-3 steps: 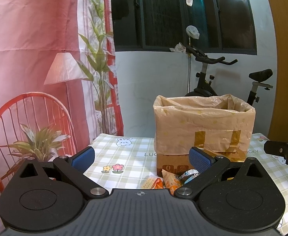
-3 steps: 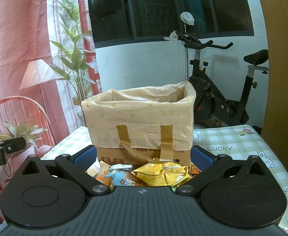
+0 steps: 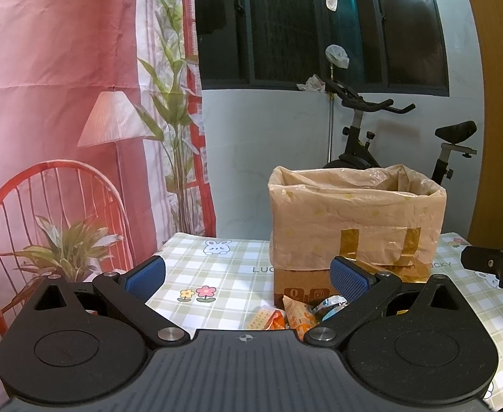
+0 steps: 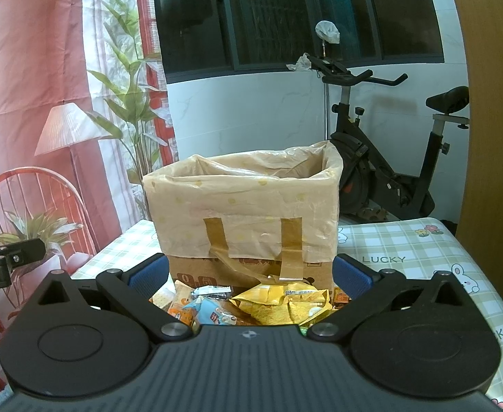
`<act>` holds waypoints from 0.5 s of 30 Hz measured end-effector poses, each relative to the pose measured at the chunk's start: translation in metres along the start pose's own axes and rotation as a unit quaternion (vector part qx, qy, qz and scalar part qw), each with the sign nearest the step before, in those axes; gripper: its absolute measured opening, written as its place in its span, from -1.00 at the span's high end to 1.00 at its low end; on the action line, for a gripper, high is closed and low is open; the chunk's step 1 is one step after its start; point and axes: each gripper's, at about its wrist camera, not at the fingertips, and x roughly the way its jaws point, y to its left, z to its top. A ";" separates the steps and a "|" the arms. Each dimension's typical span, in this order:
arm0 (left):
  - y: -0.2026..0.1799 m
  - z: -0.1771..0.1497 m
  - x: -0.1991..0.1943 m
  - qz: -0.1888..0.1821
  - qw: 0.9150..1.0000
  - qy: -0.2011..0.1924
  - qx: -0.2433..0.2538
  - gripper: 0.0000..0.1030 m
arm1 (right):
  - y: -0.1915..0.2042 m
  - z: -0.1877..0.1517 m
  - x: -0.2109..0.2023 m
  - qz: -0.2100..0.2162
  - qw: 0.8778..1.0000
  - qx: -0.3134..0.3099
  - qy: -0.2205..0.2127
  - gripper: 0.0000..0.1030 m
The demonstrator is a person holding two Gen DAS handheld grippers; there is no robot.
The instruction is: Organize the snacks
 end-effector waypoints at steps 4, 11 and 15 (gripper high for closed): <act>0.001 -0.001 0.000 -0.001 1.000 0.001 -0.002 -0.99 | 0.000 0.000 0.000 0.000 1.000 0.000 0.000 -1.00; 0.002 -0.001 0.001 -0.002 1.000 0.003 -0.003 -0.99 | -0.002 -0.002 0.001 -0.002 1.000 0.001 0.002 -1.00; 0.003 -0.003 0.001 -0.002 1.000 0.002 -0.005 -0.99 | -0.002 -0.002 0.001 -0.002 1.000 0.001 0.002 -1.00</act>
